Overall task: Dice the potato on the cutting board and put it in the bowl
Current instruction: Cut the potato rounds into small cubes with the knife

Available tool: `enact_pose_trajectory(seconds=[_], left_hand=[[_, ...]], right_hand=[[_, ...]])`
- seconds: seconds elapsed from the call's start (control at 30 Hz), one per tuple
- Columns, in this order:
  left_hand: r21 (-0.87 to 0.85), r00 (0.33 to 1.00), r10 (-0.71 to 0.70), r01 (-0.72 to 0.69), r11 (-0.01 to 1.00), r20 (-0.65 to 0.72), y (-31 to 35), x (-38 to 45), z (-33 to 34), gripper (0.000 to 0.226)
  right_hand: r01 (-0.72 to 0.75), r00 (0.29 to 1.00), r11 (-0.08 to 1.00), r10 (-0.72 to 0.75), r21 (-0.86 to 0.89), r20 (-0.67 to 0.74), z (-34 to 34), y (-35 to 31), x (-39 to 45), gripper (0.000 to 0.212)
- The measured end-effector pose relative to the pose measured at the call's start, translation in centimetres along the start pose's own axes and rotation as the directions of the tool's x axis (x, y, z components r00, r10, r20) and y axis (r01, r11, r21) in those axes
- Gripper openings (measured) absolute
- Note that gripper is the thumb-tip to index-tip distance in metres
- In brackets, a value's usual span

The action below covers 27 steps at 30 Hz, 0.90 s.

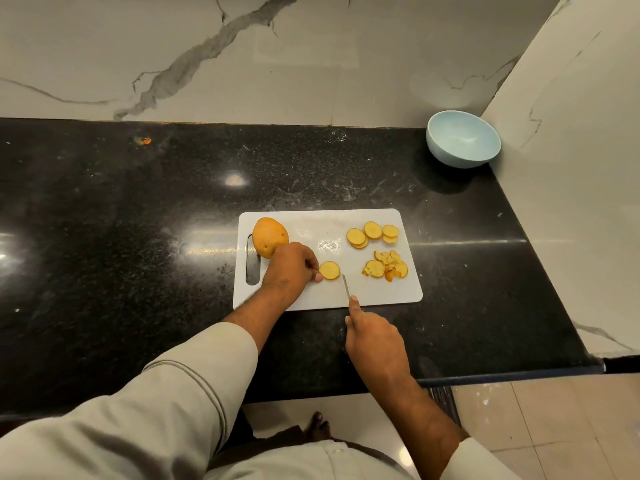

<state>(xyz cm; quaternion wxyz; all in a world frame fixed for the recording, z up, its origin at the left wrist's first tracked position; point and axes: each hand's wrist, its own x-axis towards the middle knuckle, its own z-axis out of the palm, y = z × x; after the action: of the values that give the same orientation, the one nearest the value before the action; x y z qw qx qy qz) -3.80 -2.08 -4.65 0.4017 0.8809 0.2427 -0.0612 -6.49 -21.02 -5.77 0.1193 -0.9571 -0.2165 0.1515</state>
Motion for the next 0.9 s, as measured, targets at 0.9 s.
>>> enact_pose_trajectory(seconds=[0.9], left_hand=[[0.174, 0.997, 0.058, -0.068, 0.982, 0.060, 1.7, -0.5, -0.1, 0.062]], right_hand=[[0.090, 0.995, 0.987, -0.094, -0.134, -0.019, -1.1, -1.8, 4.0, 0.053]])
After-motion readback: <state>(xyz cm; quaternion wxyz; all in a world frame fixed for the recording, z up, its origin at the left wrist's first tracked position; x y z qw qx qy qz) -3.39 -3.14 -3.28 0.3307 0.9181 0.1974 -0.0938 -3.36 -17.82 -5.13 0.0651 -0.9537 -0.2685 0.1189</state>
